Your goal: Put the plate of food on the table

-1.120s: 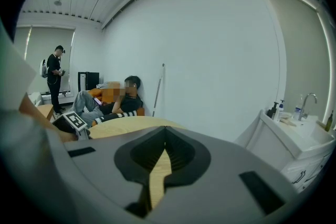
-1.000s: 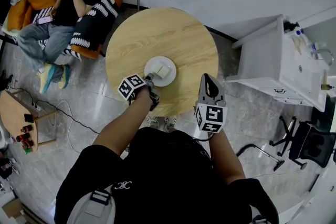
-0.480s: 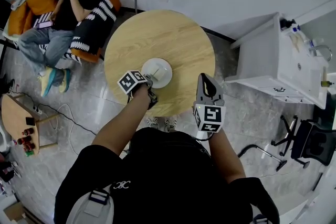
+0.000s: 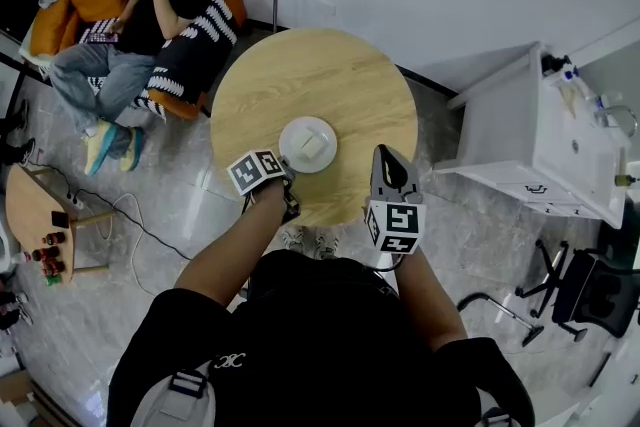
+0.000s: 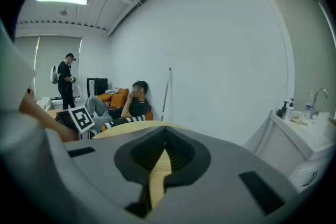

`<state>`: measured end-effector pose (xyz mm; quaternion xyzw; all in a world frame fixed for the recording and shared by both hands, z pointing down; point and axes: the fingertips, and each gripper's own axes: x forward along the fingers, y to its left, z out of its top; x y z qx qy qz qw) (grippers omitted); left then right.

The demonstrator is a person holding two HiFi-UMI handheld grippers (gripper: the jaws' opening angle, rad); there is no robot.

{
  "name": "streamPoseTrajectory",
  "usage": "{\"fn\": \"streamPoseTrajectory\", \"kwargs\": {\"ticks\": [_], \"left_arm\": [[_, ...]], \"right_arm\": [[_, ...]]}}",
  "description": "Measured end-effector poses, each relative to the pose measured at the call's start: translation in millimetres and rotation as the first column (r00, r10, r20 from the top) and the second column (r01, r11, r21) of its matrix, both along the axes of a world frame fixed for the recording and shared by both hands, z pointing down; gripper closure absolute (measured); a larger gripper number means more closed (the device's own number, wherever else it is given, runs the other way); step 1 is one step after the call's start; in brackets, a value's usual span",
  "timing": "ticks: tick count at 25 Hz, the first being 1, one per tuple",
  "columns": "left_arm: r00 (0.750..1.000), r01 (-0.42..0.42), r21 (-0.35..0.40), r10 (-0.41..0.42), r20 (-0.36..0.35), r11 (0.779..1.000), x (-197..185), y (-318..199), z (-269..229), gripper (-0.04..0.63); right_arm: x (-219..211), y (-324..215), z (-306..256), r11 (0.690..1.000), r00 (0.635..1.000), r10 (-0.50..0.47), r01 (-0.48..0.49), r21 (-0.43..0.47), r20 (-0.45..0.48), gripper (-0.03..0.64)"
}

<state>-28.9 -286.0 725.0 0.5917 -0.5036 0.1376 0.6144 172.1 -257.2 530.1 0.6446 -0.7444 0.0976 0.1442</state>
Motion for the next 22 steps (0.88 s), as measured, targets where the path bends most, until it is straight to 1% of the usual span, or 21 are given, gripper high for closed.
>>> {"fn": "streamPoseTrajectory", "kwargs": {"ticks": [3, 5, 7, 9, 11, 12, 15, 17, 22], "left_arm": [[0.996, -0.063, 0.081, 0.068, -0.053, 0.995, 10.8, -1.2, -16.0, 0.589], [0.991, -0.108, 0.15, 0.118, -0.059, 0.983, 15.6, -2.6, -31.9, 0.589], [0.985, -0.157, 0.231, 0.169, -0.036, 0.96, 19.8, -7.8, -52.1, 0.589], [0.978, -0.193, 0.32, 0.208, -0.012, 0.927, 25.9, -17.6, -75.2, 0.589], [0.969, -0.23, 0.415, 0.245, 0.017, 0.88, 33.6, -28.4, -100.2, 0.589], [0.963, -0.256, 0.46, 0.267, 0.042, 0.85, 37.0, -31.2, -112.3, 0.589], [0.935, -0.345, 0.576, 0.323, 0.144, 0.741, 44.1, -33.3, -148.9, 0.589], [0.922, -0.378, 0.634, 0.337, 0.192, 0.675, 48.4, -36.4, -173.2, 0.589], [0.899, -0.424, 0.732, 0.342, 0.272, 0.533, 61.5, -42.3, -225.4, 0.589]], "right_arm": [[-7.9, -3.9, -0.8, 1.0, 1.0, -0.023, 0.023, 0.002, 0.003, 0.609], [-14.7, -5.8, -0.9, 0.999, 0.999, -0.038, 0.038, 0.004, 0.005, 0.609], [-20.6, -9.4, -1.3, 0.999, 0.999, -0.048, 0.048, 0.006, 0.012, 0.609], [-22.5, -15.6, -3.7, 0.999, 0.999, -0.044, 0.043, 0.015, 0.025, 0.609], [-23.3, -22.9, -7.7, 0.999, 0.998, -0.041, 0.04, 0.024, 0.045, 0.609], [-24.6, -24.9, -9.6, 0.999, 0.998, -0.042, 0.041, 0.027, 0.055, 0.609], [-32.3, -27.8, -17.0, 0.997, 0.996, -0.057, 0.054, 0.047, 0.073, 0.609], [-35.7, -32.3, -24.4, 0.996, 0.995, -0.064, 0.059, 0.07, 0.076, 0.609], [-35.9, -40.8, -42.3, 0.992, 0.994, -0.065, 0.054, 0.117, 0.084, 0.609]]}}
